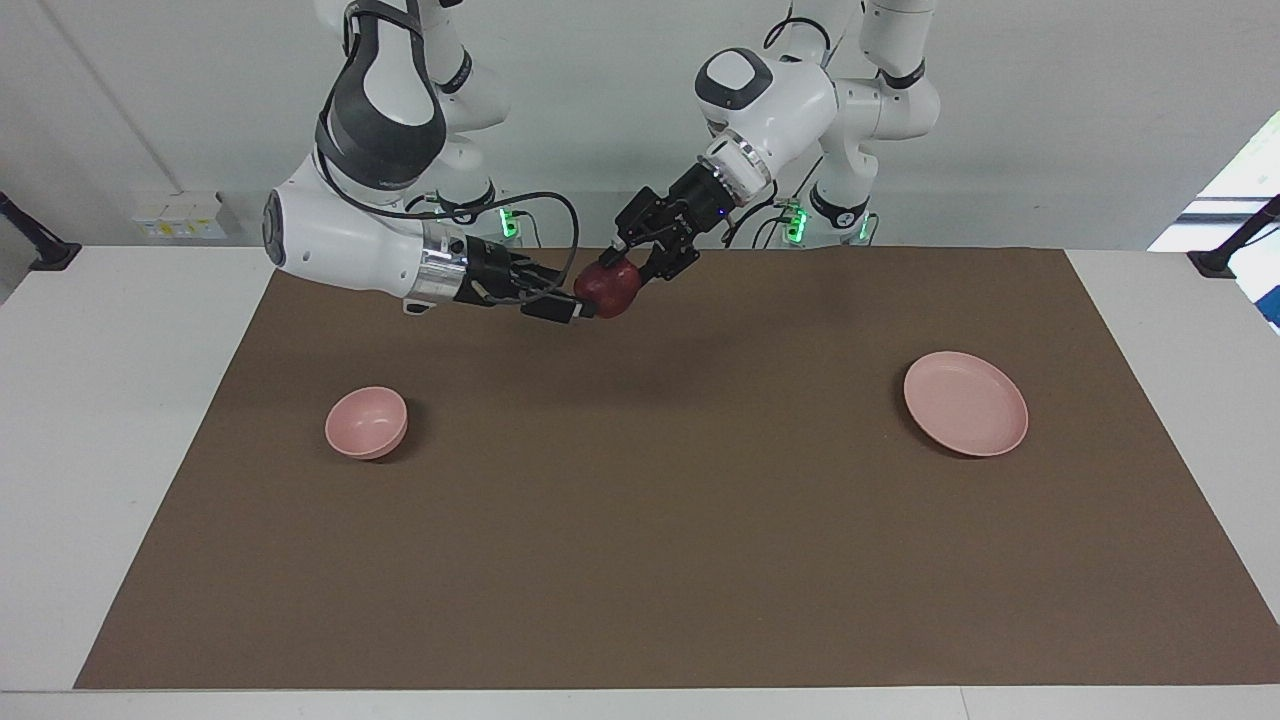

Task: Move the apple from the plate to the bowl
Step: 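Close the right gripper on the apple held by the left gripper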

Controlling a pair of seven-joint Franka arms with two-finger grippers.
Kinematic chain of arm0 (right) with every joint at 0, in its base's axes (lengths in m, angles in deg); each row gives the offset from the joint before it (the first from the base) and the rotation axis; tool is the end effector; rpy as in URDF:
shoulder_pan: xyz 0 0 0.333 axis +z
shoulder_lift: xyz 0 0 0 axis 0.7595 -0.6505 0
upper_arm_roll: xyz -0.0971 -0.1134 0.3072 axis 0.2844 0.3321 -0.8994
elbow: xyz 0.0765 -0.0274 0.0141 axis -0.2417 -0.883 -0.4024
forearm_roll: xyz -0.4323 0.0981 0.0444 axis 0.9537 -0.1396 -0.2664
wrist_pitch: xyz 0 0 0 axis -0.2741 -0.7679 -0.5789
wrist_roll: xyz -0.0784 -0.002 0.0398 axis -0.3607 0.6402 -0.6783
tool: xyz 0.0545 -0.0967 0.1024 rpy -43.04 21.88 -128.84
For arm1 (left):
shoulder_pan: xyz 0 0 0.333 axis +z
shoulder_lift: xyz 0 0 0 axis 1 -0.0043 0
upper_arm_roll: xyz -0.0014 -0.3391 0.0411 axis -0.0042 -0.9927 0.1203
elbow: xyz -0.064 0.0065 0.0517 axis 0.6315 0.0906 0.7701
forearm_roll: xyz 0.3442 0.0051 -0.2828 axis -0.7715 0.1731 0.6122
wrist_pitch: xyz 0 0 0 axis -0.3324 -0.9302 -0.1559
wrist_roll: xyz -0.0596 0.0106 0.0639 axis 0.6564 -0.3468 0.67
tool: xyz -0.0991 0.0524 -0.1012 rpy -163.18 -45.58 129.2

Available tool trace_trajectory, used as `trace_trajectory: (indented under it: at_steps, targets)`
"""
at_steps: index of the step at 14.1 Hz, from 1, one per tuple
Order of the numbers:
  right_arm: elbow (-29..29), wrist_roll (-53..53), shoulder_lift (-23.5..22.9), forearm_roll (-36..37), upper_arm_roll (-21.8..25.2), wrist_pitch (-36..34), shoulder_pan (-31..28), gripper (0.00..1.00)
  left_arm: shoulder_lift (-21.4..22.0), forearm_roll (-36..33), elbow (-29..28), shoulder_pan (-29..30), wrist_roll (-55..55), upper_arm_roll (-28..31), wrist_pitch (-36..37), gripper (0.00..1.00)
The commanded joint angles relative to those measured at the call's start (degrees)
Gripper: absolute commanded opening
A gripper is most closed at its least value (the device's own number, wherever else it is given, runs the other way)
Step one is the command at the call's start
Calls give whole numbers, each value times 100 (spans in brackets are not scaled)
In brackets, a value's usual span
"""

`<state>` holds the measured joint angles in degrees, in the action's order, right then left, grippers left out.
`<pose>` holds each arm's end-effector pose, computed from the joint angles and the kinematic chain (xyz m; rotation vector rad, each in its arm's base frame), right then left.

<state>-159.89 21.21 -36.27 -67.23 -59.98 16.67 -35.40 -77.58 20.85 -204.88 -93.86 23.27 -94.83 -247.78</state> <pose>0.6265 0.2036 0.4868 -2.0872 0.9872 0.8095 0.4581 -0.4471 0.4908 2.0269 0.4179 0.3792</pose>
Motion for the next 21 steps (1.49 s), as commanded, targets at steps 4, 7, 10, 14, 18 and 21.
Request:
trace_trajectory:
  at_steps: [4, 7, 10, 14, 18, 21]
  targets:
    - [123, -335, -99, -125, -17, 491, 294, 100, 37, 117, 62, 59, 47, -78, -93, 0]
    - [97, -326, -125, -64, -25, 491, 294, 100, 37, 99, 62, 59, 134, -78, -84, 0]
    - [106, -318, -152, -73, -25, 465, 312, 100, 46, 99, 62, 59, 144, -78, -84, 0]
    - [97, -309, -134, -11, -17, 378, 452, 100, 46, 99, 53, 59, 152, -78, -75, 0]
    - [97, -283, -125, -2, -17, 272, 417, 100, 55, 99, 44, 59, 161, -78, -84, 0]
    - [97, -265, -125, -2, -17, 263, 417, 92, 55, 99, 44, 59, 161, -78, -84, 0]
